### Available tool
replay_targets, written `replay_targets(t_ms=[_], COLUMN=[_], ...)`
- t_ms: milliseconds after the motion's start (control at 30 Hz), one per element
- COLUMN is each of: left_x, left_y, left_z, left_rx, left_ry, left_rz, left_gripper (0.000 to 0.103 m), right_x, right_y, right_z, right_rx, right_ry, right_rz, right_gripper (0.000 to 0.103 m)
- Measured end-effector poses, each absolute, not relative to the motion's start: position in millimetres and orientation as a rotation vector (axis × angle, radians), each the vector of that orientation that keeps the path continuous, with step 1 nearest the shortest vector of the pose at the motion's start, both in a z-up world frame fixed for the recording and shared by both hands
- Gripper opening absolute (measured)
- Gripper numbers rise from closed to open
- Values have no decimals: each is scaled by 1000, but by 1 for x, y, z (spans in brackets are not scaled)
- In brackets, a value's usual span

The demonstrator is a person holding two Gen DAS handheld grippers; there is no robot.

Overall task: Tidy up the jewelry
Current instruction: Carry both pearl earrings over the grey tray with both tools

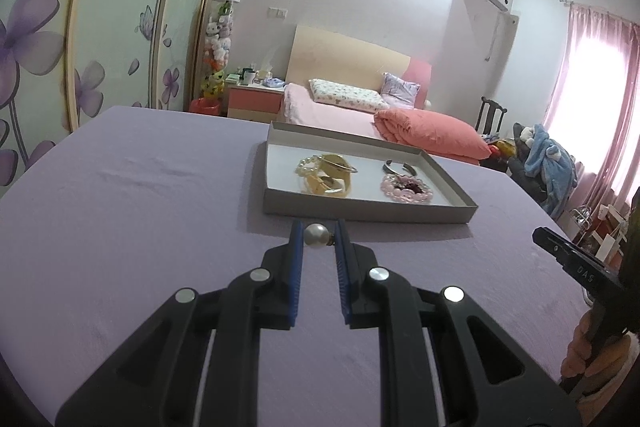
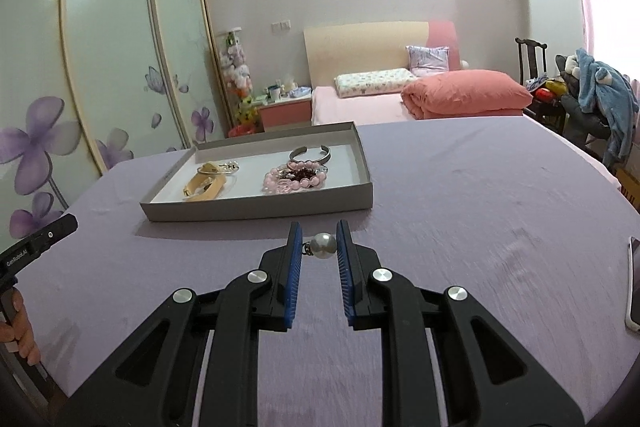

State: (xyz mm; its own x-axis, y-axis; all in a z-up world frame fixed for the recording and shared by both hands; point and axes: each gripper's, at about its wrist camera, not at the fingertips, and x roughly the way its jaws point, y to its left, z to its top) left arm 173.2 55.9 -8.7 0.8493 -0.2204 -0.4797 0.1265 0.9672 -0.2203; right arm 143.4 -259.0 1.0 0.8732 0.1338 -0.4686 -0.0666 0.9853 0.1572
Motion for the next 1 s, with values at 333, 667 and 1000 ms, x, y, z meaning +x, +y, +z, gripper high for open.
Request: replay_targets(t_ms=[333,667,1000], left_x=[159,165,209], left_y=[50,46,41], left_z=[-5,8,42], left_rx=[-175,-156,-134], left_ry=[499,461,392], left_rz=[-198,-204,-213], left_gripper=[16,16,16], right_x=[131,135,180], right_y=[-255,-250,-241], right_z=[11,31,67], right_rx=[118,84,29], right_ry=[435,366,298], right_rz=[125,133,129], right_gripper=[19,19,19])
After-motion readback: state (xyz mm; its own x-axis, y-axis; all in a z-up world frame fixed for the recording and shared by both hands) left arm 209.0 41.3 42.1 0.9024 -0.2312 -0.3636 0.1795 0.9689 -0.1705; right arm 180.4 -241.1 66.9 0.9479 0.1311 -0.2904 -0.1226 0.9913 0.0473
